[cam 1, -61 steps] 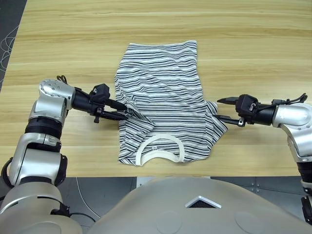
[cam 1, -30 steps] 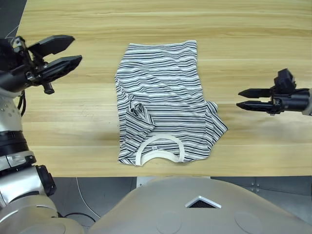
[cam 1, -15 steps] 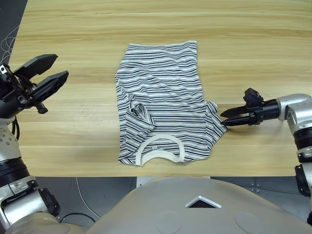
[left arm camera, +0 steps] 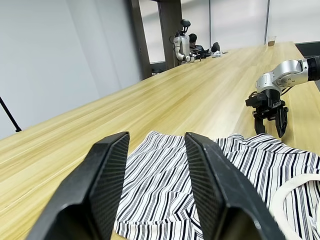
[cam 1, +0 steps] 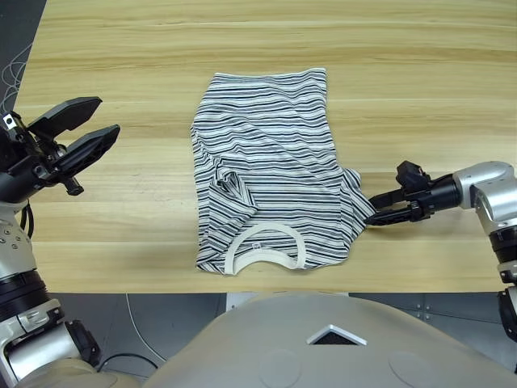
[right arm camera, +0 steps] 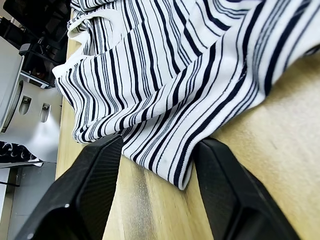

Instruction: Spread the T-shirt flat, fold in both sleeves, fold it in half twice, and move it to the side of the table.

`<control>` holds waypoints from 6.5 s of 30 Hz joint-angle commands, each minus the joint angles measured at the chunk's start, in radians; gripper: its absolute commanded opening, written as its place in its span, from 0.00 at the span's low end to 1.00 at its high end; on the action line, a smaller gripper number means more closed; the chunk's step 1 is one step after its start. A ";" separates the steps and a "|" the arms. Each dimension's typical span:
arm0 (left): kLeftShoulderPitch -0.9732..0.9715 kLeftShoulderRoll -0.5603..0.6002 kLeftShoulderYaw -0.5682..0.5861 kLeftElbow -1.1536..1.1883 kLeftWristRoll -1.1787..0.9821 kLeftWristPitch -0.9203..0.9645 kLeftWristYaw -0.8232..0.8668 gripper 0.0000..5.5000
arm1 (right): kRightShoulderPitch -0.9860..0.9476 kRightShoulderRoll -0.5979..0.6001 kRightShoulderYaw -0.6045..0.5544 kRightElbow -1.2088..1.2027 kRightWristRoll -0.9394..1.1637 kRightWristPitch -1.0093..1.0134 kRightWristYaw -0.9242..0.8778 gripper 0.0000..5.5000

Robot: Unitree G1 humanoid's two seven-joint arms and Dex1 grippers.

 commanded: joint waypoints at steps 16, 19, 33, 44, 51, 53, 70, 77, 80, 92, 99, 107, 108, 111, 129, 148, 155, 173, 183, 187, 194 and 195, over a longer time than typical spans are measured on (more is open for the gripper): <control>-0.023 0.010 0.003 0.015 0.013 -0.002 0.005 0.38 | -0.007 -0.029 0.020 0.003 -0.034 0.016 -0.018 0.02; -0.025 0.009 0.005 0.012 0.007 0.004 0.007 0.38 | -0.016 -0.055 0.006 -0.013 -0.028 0.011 0.001 0.02; -0.057 0.002 -0.005 0.022 0.010 -0.003 0.007 0.38 | -0.051 -0.140 -0.070 -0.122 0.030 0.004 0.060 0.02; -0.084 -0.015 -0.038 0.011 0.016 -0.002 0.016 0.38 | -0.129 -0.063 -0.021 -0.384 0.067 0.076 -0.010 0.02; -0.095 -0.015 -0.046 0.018 0.019 -0.008 0.013 0.38 | -0.178 -0.006 0.128 -0.437 0.000 0.075 -0.037 0.02; -0.097 -0.014 -0.047 0.021 0.020 -0.010 0.011 0.38 | -0.190 0.015 0.177 -0.433 -0.024 0.070 -0.040 0.02; -0.129 -0.024 -0.072 0.054 0.032 -0.022 -0.001 0.38 | -0.217 0.148 0.206 -0.337 -0.048 0.023 -0.119 0.27; -0.140 -0.024 -0.080 0.051 0.032 -0.018 -0.003 0.38 | -0.201 0.217 0.224 -0.310 -0.023 0.011 -0.138 0.27; -0.144 -0.024 -0.084 0.056 0.032 -0.020 -0.005 0.38 | -0.195 0.256 0.226 -0.279 -0.022 -0.002 -0.150 0.27; -0.148 -0.040 -0.098 0.077 0.039 -0.039 -0.008 0.38 | -0.182 0.365 0.134 -0.199 0.088 -0.029 -0.158 0.27; -0.164 -0.060 -0.113 0.085 0.030 -0.044 -0.011 0.38 | -0.267 0.410 -0.210 -0.218 0.565 0.254 -0.133 0.27; -0.181 -0.083 -0.294 0.150 0.353 -0.144 0.173 0.38 | -0.259 0.141 -0.313 0.044 0.067 -0.563 -0.241 0.27; -0.149 -0.079 -0.324 0.132 0.525 -0.278 0.261 0.38 | -0.174 0.079 -0.321 0.030 0.024 -0.713 -0.147 0.27; -0.047 -0.032 -0.344 -0.005 0.825 -0.620 0.319 0.41 | 0.026 -0.053 -0.335 -0.050 -0.100 -1.098 -0.052 0.28; 0.411 0.296 -0.390 -0.258 1.139 -0.937 0.247 0.60 | 0.185 -0.105 -0.117 0.031 -0.483 -1.795 -0.270 0.48; 0.262 0.242 -0.636 -0.092 1.278 -1.262 0.673 0.60 | 0.100 -0.079 0.079 0.110 -0.775 -1.866 -0.703 0.48; 0.230 0.233 -0.670 -0.058 1.308 -1.252 0.733 0.60 | 0.095 -0.065 0.124 0.107 -0.831 -1.856 -0.785 0.48; 0.194 0.237 -0.775 0.002 1.351 -1.239 0.810 0.56 | 0.091 -0.076 0.204 0.131 -0.961 -1.841 -0.929 0.39; 0.153 0.305 -0.830 -0.153 1.162 -1.085 0.686 0.29 | 0.078 -0.084 0.228 0.071 -0.932 -1.845 -0.956 0.04; 0.145 0.323 -0.845 -0.184 1.119 -1.064 0.653 0.18 | 0.070 -0.081 0.235 0.061 -0.920 -1.835 -0.960 0.02; 0.139 0.346 -0.890 -0.218 1.037 -1.000 0.570 0.02 | 0.065 -0.086 0.233 0.052 -0.900 -1.823 -0.971 0.02; 0.141 0.354 -0.900 -0.222 1.019 -0.985 0.549 0.02 | 0.065 -0.089 0.235 0.052 -0.886 -1.819 -0.972 0.02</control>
